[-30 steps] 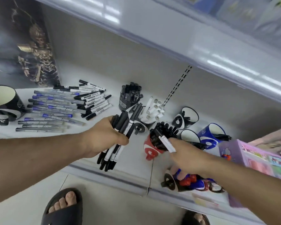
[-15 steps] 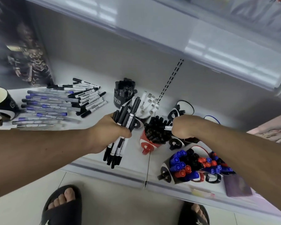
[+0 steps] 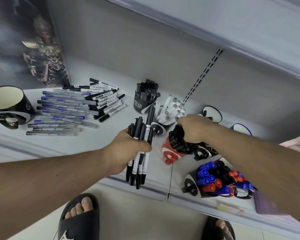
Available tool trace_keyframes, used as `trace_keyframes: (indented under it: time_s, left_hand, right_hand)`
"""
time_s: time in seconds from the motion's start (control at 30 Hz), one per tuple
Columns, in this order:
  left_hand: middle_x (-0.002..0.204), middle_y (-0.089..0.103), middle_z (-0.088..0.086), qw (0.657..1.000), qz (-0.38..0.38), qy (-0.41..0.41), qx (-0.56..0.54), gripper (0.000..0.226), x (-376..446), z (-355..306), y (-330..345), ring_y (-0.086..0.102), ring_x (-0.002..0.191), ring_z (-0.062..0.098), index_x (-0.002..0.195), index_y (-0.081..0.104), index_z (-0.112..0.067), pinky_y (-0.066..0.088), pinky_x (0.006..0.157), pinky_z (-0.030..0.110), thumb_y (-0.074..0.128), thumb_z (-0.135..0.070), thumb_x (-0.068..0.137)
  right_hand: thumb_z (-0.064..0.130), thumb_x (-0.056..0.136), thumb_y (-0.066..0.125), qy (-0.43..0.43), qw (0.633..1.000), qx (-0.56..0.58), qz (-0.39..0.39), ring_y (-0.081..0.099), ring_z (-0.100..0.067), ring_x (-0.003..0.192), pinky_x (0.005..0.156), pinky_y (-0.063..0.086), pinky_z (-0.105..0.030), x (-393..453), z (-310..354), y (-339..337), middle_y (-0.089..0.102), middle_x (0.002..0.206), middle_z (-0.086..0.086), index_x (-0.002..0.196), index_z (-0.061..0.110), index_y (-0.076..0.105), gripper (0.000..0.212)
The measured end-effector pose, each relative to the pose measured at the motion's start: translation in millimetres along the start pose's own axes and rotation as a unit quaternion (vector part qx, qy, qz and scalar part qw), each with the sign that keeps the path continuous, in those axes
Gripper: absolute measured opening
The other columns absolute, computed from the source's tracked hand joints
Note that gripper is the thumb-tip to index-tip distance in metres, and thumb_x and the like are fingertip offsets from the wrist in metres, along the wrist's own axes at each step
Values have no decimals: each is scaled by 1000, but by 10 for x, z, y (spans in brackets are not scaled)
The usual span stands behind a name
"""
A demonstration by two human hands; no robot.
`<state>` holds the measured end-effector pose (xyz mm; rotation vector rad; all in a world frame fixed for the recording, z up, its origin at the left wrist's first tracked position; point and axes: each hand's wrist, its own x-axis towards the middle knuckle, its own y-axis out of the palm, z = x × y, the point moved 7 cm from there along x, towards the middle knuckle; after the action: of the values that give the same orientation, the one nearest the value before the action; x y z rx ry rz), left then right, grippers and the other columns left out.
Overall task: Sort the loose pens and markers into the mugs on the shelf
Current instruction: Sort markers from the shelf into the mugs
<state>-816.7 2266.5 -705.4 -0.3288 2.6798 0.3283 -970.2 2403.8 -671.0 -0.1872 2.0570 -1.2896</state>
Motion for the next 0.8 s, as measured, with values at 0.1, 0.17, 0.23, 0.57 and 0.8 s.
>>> trace_keyframes:
  time_s: [0.1, 0.17, 0.23, 0.57, 0.8]
  left_hand:
    - [74, 56, 8, 1000, 7, -2, -16, 31, -12, 25, -39, 55, 72, 21, 80, 62, -4, 44, 73, 34, 69, -6, 50]
    - [69, 53, 6, 1000, -2, -8, -23, 27, -9, 39, -85, 53, 69, 21, 75, 58, -11, 43, 71, 33, 69, -5, 50]
    - [74, 53, 9, 1000, -2, -11, -21, 32, -1, 52, -104, 53, 72, 22, 79, 59, -10, 42, 73, 34, 69, -6, 50]
    - [73, 54, 7, 1000, 10, 1, -4, 26, -15, 10, -71, 53, 71, 21, 74, 60, -12, 43, 73, 34, 69, -5, 51]
    - [76, 57, 9, 1000, 9, 0, 0, 29, 30, 34, -15, 56, 74, 23, 77, 62, -10, 45, 74, 34, 70, -5, 49]
  right_hand:
    - [32, 96, 47, 0, 971, 209, -118, 41, -24, 129, 108, 33, -38, -73, -172, 81, 47, 138, -3, 137, 24, 51, 42]
    - [54, 95, 28, 33, 954, 232, -189, 28, -23, 138, 117, 16, -42, -133, -220, 179, 39, 146, 0, 145, 25, 42, 60]
    - [67, 83, 10, 48, 940, 246, -231, 25, -23, 139, 118, 13, -44, -145, -165, 215, 35, 149, -1, 147, 23, 38, 83]
    - [62, 95, 28, 100, 928, 314, -174, 12, -25, 148, 121, 9, -48, 161, -159, 368, 19, 161, -3, 153, 27, 24, 68]
    - [56, 94, 41, 116, 854, 461, -209, 20, -21, 145, 120, 15, -47, 65, -214, 403, 27, 156, 1, 149, 27, 35, 63]
